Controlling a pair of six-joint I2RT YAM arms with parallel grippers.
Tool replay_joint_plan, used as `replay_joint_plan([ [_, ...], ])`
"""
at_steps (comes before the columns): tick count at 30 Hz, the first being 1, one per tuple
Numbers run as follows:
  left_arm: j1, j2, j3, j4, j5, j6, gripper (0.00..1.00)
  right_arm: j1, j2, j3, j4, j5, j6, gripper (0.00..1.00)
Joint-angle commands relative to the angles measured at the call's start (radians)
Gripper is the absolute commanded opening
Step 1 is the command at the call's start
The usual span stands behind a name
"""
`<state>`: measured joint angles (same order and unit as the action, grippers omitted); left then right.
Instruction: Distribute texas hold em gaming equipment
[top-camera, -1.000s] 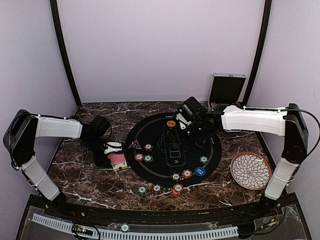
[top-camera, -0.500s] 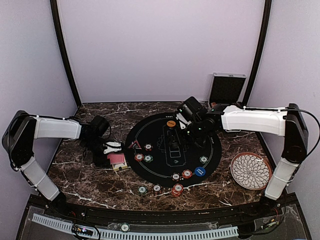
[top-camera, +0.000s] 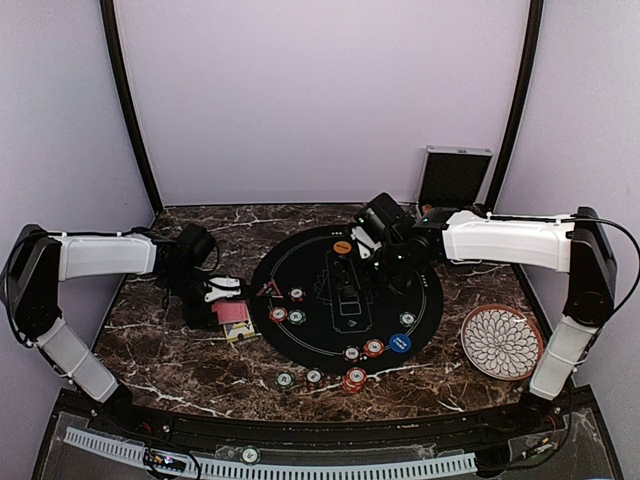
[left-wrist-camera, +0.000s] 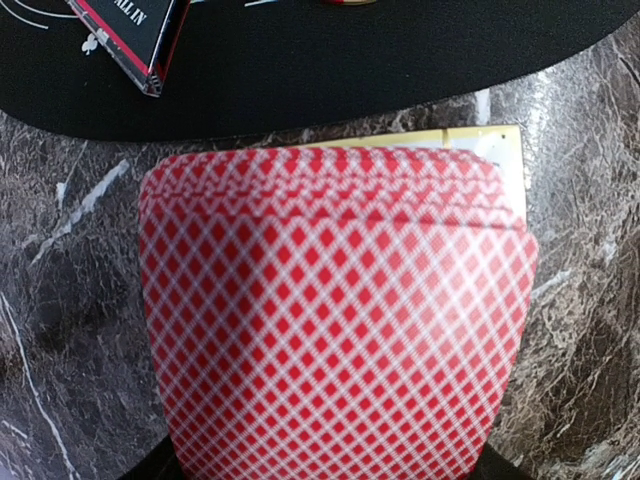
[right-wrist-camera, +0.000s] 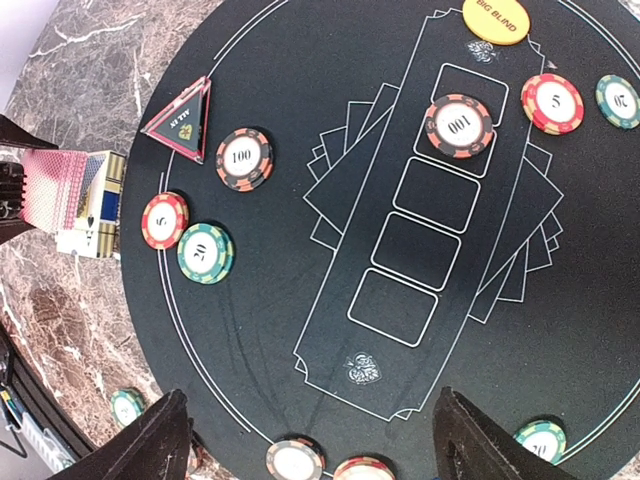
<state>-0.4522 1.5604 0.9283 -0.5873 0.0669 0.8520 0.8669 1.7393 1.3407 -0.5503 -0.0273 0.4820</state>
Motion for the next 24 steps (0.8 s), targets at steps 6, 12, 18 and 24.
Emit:
replay_joint_plan([
  [6,-0.005,-0.07,0.091,-0.105,0.048,-0.036,0.16,0.008,-0.014,0.011,0.069,-0.067,0.043,0.86],
  [12,-0.005,-0.087,0.185,-0.172,0.12,-0.068,0.15,0.002,0.002,-0.006,0.22,-0.239,0.134,0.93],
  [18,-0.01,-0.088,0.294,-0.238,0.165,-0.101,0.11,-0.002,0.048,-0.045,0.509,-0.472,0.309,0.99],
  [24,-0.037,-0.082,0.38,-0.299,0.183,-0.125,0.1,-0.001,0.117,-0.041,0.725,-0.59,0.461,0.99],
])
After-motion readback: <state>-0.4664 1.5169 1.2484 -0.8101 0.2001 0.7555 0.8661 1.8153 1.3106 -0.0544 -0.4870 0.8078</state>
